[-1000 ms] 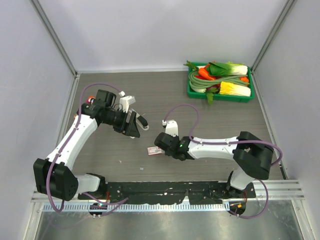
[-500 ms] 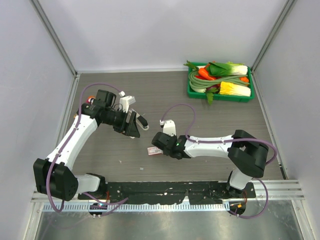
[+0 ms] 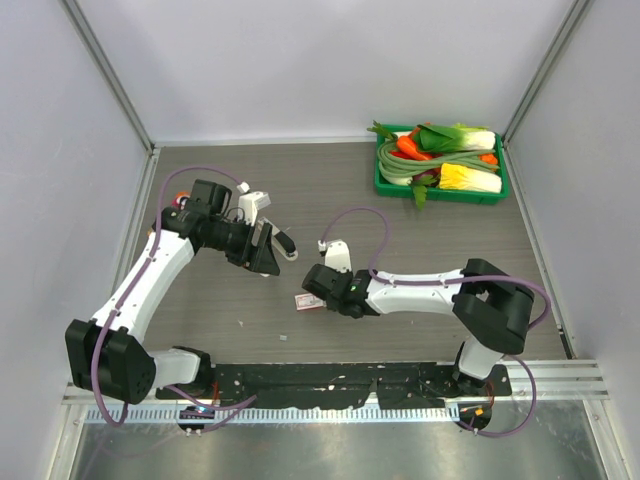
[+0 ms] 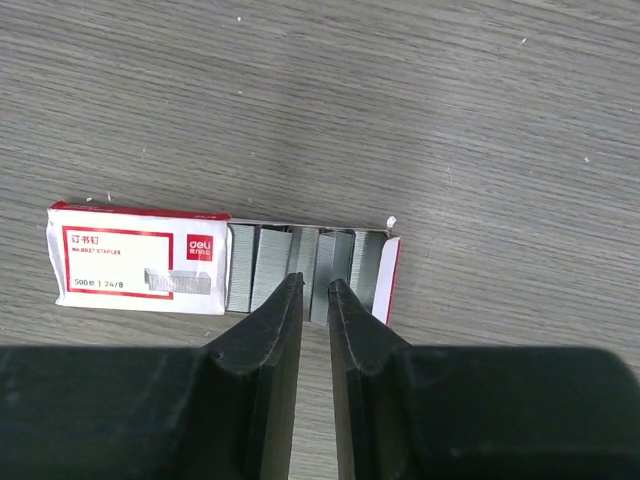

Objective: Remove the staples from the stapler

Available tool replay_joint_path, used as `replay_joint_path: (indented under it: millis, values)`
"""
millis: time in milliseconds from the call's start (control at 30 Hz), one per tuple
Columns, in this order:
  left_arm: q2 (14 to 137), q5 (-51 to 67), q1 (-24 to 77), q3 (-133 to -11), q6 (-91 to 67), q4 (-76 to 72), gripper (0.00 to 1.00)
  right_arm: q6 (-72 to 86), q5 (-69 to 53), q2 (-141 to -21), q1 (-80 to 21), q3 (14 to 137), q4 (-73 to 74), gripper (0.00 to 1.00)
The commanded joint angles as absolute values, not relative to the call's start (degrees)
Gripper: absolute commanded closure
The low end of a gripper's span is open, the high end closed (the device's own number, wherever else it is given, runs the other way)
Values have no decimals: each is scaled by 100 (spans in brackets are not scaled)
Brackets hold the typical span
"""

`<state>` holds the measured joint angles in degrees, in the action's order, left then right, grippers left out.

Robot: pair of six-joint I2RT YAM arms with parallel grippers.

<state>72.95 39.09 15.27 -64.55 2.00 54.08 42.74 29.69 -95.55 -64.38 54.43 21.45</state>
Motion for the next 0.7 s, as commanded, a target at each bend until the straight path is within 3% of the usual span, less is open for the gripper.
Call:
replay_joint_path:
  millis: [0, 667]
  values:
    - [7128, 4043, 1547, -6469, 290, 5440, 29, 4192, 3076, -9650, -6425, 5704, 2109, 79]
    - [7128, 4043, 1547, -6469, 290, 5440, 29, 4070, 3050, -9694, -6434, 5757, 2074, 99]
